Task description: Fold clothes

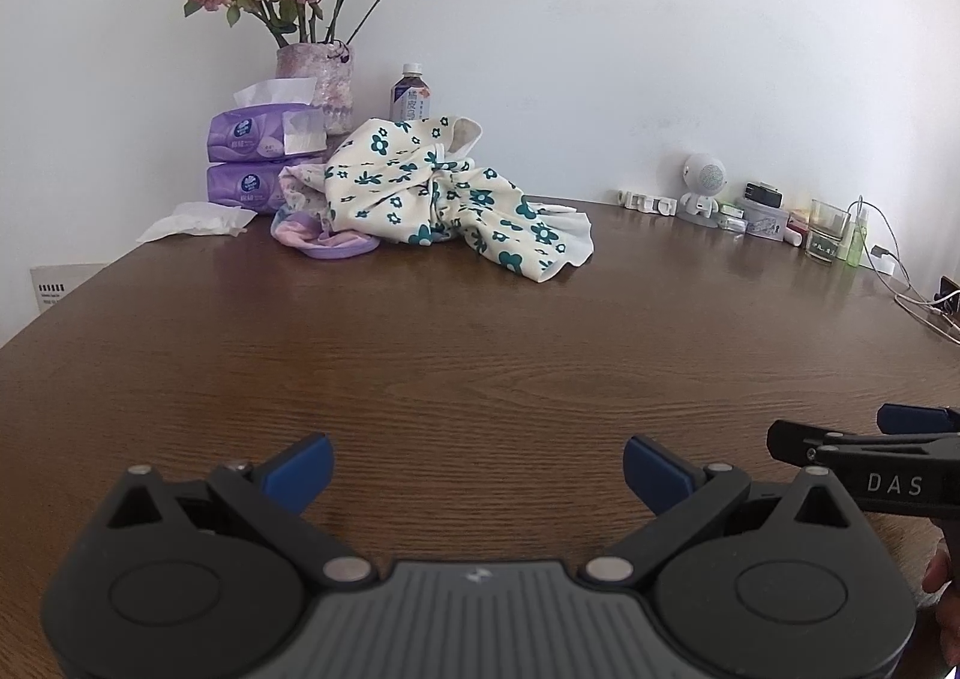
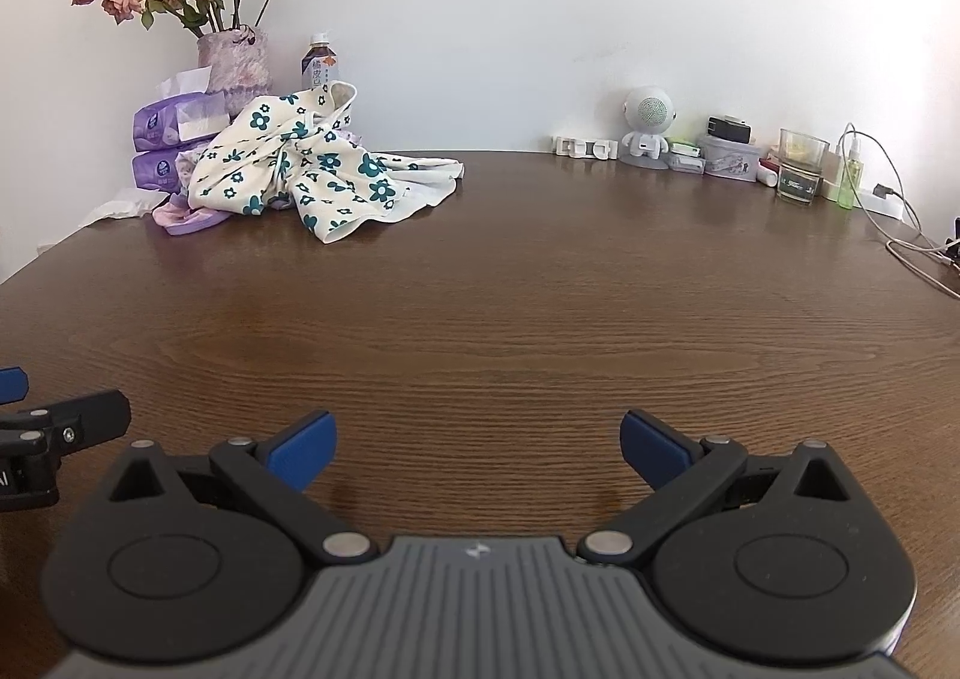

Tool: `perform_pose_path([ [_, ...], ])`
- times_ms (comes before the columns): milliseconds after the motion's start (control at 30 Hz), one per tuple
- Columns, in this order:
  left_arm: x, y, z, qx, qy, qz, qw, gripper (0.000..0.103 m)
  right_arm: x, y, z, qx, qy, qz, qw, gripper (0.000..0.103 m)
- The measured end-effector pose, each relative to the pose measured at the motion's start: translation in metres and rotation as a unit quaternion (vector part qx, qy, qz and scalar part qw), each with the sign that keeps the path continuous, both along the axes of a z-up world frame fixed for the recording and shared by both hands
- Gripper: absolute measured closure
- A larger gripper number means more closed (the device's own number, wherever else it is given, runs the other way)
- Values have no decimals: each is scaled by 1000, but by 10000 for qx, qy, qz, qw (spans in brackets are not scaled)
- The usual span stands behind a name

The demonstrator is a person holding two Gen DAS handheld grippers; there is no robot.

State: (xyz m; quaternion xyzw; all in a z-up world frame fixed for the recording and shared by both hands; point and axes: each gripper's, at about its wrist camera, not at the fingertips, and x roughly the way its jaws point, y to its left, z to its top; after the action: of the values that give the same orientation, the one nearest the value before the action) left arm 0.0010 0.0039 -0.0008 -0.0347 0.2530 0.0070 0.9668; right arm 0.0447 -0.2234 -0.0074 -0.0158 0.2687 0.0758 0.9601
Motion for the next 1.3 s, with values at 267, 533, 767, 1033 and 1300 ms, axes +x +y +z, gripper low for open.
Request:
perform_pose_path([
  [267, -1, 1, -2, 18, -19, 87, 10000, 0, -1, 1, 0, 40, -7, 31, 10000, 0],
  [533, -1, 2, -3, -21, -36, 89, 10000, 0, 0, 1, 2, 53, 7, 24, 10000, 0],
  [767, -1, 2, -2, -46, -60, 82, 9999, 0, 0, 0, 2, 40, 1, 21, 10000, 0],
  [1033, -3, 1, -2, -47, -76, 85, 9999, 0, 0, 0, 2, 50, 1, 30, 10000, 0],
  [1300, -3, 2, -2, -50, -76, 82, 9999, 0, -1, 0, 1, 60, -7, 27, 10000, 0],
])
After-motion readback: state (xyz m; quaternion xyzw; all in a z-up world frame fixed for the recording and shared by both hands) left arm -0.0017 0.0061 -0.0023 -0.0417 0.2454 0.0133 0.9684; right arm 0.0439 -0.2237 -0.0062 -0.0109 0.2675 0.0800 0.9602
